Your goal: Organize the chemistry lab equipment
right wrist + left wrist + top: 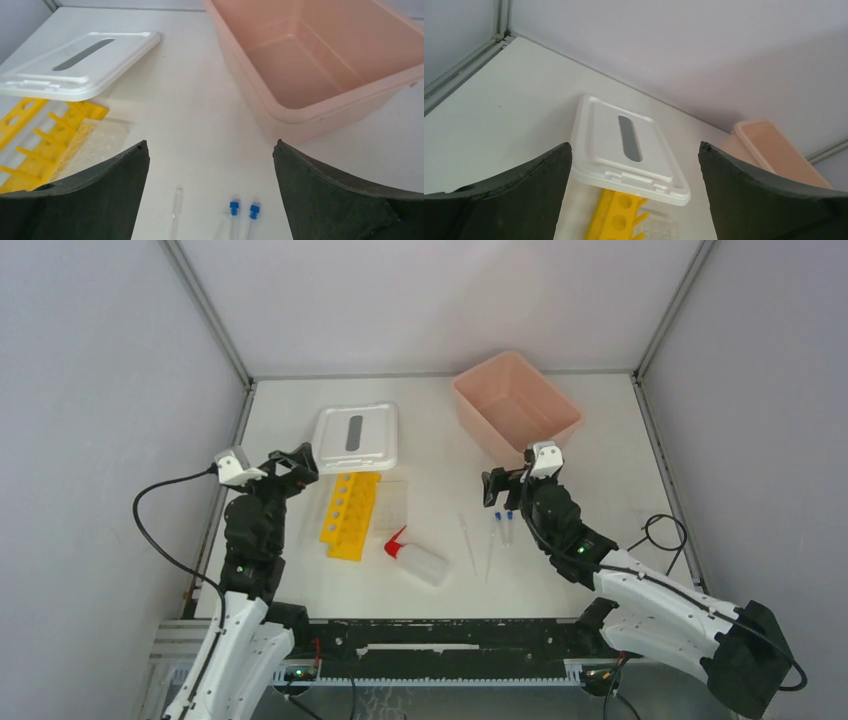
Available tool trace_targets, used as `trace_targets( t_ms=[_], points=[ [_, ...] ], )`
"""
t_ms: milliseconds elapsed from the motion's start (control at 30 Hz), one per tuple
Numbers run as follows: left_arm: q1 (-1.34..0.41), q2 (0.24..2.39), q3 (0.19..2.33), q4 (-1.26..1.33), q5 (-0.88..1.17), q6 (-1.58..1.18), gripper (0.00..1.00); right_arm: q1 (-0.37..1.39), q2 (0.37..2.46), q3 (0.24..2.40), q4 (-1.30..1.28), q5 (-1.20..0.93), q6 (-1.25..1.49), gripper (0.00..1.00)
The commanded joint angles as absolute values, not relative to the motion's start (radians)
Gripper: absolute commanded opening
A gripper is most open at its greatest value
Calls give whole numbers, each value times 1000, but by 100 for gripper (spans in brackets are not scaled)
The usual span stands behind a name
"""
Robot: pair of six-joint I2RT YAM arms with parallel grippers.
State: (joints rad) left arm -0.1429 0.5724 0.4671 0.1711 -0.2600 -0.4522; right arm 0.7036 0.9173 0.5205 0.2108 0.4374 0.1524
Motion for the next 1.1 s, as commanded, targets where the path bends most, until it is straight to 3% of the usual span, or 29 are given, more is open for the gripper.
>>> trace_targets(
  t_ms=[0,67,167,400,633,1067],
  points=[
    [-166,503,551,97,-209,-511,100,767,877,575,239,586,156,100],
    [-170,469,547,89,-182,-519,100,725,833,569,217,382,191,100],
    [-172,436,551,65,-143,-524,100,699,822,572,211,255,224,90],
    [-204,476,601,6,-93,-529,100,839,905,687,8,382,181,89],
    [-266,566,681,-124,-104,-517,100,959,1024,825,-248,367,149,86],
    [-272,603,741,-294,-217,-629,100,1140,1242,922,-376,143,63,86]
  ],
)
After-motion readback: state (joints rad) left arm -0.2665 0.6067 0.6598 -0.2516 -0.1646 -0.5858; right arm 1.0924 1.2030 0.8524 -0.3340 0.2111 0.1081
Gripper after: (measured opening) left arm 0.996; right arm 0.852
